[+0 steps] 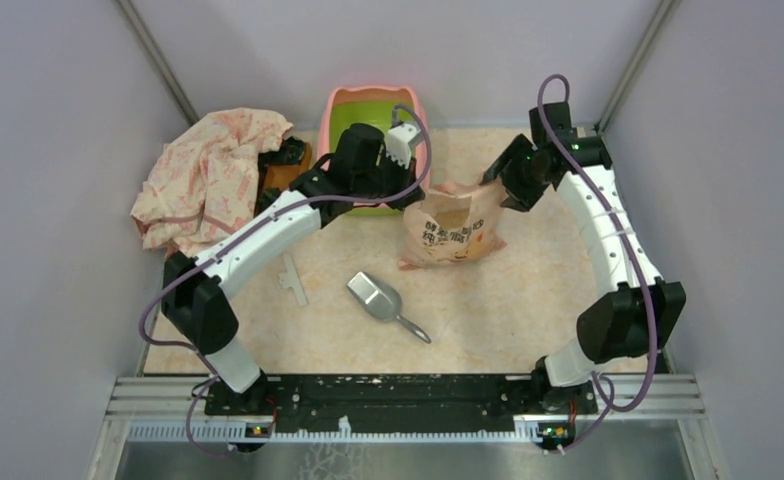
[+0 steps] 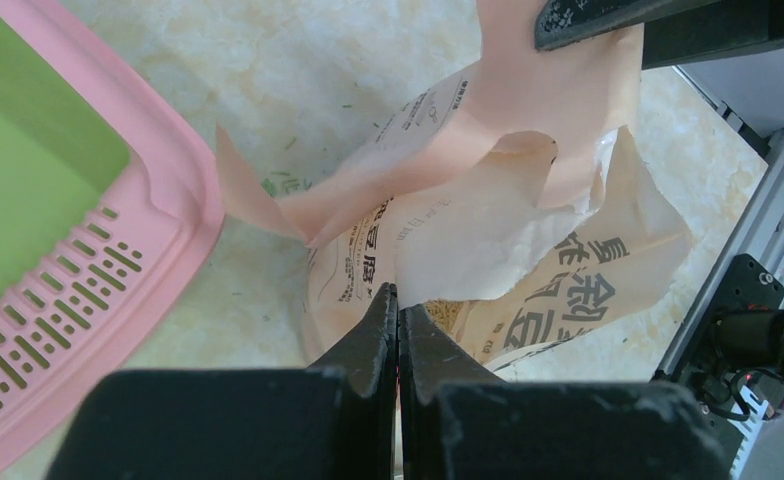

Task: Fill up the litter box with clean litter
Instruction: Open the cat litter bag at the center of the board.

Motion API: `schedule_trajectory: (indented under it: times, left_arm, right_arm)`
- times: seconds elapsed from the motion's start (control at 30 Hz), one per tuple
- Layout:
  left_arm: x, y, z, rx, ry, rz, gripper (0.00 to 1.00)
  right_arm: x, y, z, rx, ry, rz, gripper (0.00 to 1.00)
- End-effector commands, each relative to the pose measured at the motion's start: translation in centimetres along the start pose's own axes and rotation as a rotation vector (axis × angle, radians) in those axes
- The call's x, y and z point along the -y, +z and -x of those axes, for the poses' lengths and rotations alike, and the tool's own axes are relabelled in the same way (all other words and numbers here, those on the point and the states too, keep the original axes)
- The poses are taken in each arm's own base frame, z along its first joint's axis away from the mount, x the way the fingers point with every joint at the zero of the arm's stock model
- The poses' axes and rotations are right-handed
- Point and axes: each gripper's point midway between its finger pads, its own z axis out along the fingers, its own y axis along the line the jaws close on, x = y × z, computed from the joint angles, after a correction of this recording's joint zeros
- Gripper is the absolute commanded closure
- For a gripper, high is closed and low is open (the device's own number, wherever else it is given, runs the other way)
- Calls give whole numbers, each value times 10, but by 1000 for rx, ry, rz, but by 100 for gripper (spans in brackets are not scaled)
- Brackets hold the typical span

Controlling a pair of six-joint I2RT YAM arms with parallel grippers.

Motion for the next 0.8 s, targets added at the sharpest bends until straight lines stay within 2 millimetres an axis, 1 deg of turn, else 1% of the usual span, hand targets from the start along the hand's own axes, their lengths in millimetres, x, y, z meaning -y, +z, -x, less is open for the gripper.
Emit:
schedule_trajectory:
  times: [0.0, 0.07, 0.1, 0.2, 0.3, 0.33, 0.47, 0.57, 0.6, 0.63, 0.67, 0.7, 0.77]
  left_arm:
    - [17, -16, 14, 49, 1, -41, 100]
    - [21, -17, 13, 49, -6, -52, 100]
    - [23, -17, 13, 50, -8, -57, 100]
    - [28, -21, 14, 60, -15, -60, 100]
    - [28, -27, 22, 80, -25, -49, 99]
    - [29, -30, 27, 88, -27, -42, 99]
    - [34, -42, 41, 104, -45, -41, 91]
    - [39, -54, 47, 106, -78, -39, 85]
    - [41, -58, 49, 109, -88, -35, 80]
    - [43, -63, 49, 108, -102, -32, 72]
    - [45, -67, 49, 107, -119, -25, 61]
    - [47, -73, 48, 106, -147, -15, 48]
    - [53, -86, 44, 103, -215, -10, 17]
  right_arm:
    - [-4, 2, 7, 41, -10, 12, 45]
    - [-2, 3, 5, 36, -12, 9, 52]
    - [-2, 3, 4, 34, -14, 10, 59]
    - [1, 5, 0, 28, -17, 12, 71]
    - [5, 8, -6, 11, -19, 16, 95]
    - [5, 8, -8, 6, -22, 21, 100]
    - [9, 6, -16, 2, -39, 28, 100]
    - [10, 2, -18, 10, -43, 41, 100]
    - [9, 0, -17, 15, -46, 45, 100]
    - [8, -2, -16, 19, -50, 49, 100]
    - [7, -4, -16, 23, -51, 54, 100]
    - [6, -5, -15, 29, -54, 56, 100]
    - [5, -6, -12, 37, -61, 57, 100]
